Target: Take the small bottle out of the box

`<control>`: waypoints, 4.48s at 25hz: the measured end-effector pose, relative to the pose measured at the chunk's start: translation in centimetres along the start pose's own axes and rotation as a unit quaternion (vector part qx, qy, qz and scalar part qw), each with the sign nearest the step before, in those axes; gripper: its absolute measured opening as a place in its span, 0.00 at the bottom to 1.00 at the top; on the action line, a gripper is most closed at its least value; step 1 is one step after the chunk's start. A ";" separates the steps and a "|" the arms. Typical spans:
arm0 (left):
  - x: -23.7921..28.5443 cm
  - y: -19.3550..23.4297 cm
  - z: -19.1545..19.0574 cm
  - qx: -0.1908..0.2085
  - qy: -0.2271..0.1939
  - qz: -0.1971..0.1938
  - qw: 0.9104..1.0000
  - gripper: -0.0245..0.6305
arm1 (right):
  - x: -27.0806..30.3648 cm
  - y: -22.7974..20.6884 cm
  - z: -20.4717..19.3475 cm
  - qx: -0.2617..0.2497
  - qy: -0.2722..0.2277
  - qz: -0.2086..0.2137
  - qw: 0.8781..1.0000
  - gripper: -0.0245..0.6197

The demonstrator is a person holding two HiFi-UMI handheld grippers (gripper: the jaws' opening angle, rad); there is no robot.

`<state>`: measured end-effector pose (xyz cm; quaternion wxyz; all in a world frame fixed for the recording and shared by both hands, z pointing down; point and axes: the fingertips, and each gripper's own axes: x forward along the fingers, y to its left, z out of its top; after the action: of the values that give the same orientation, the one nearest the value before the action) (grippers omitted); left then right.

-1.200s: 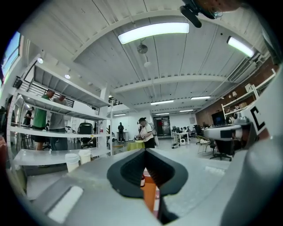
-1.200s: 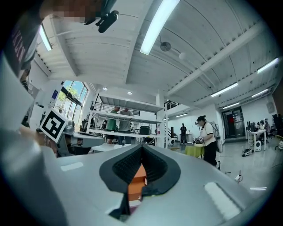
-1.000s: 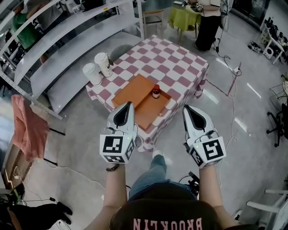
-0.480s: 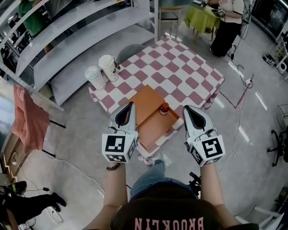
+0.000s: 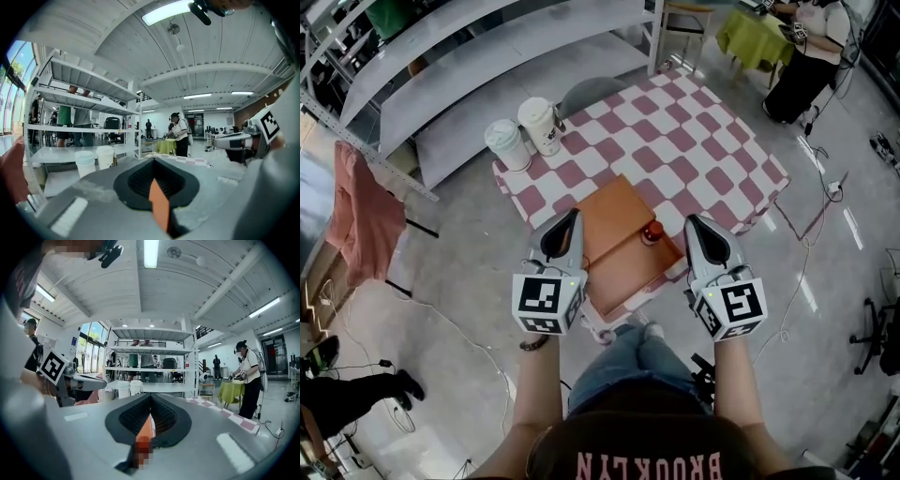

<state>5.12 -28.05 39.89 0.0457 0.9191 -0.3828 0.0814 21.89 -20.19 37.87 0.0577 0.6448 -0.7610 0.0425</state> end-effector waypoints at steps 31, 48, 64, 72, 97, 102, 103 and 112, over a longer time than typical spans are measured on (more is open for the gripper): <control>-0.4 1.8 -6.1 -0.037 0.042 0.102 0.993 0.04 | 6.0 1.2 -9.2 0.000 0.098 0.141 0.985 0.41; -0.9 1.3 -10.7 -0.056 0.071 0.107 0.990 0.04 | 7.3 1.9 -16.4 -0.012 0.158 0.136 0.978 0.28; -2.2 1.4 -10.4 -0.062 0.063 0.119 0.989 0.04 | 6.8 1.7 -15.7 -0.001 0.151 0.128 0.980 0.26; -2.6 1.3 -8.9 -0.059 0.052 0.123 0.989 0.04 | 6.4 2.0 -13.8 -0.004 0.148 0.143 0.979 0.26; -3.2 2.1 4.1 0.006 -0.045 0.133 0.990 0.04 | 5.8 1.8 -0.4 -0.044 0.067 0.148 0.986 0.26; -3.4 2.2 7.2 0.026 -0.068 0.134 0.988 0.04 | 5.6 1.8 3.3 -0.046 0.036 0.145 0.988 0.26; -3.6 2.2 7.9 0.030 -0.072 0.133 0.988 0.04 | 5.5 1.8 4.2 -0.047 0.031 0.144 0.988 0.26; -4.5 3.0 12.9 0.062 -0.119 0.139 0.981 0.04 | 5.0 1.3 11.2 -0.047 -0.023 0.144 0.988 0.26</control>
<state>1.39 -28.92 26.45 -0.0692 0.8610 -0.5040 0.0003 19.39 -26.41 27.52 0.0637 0.5261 -0.8480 -0.0001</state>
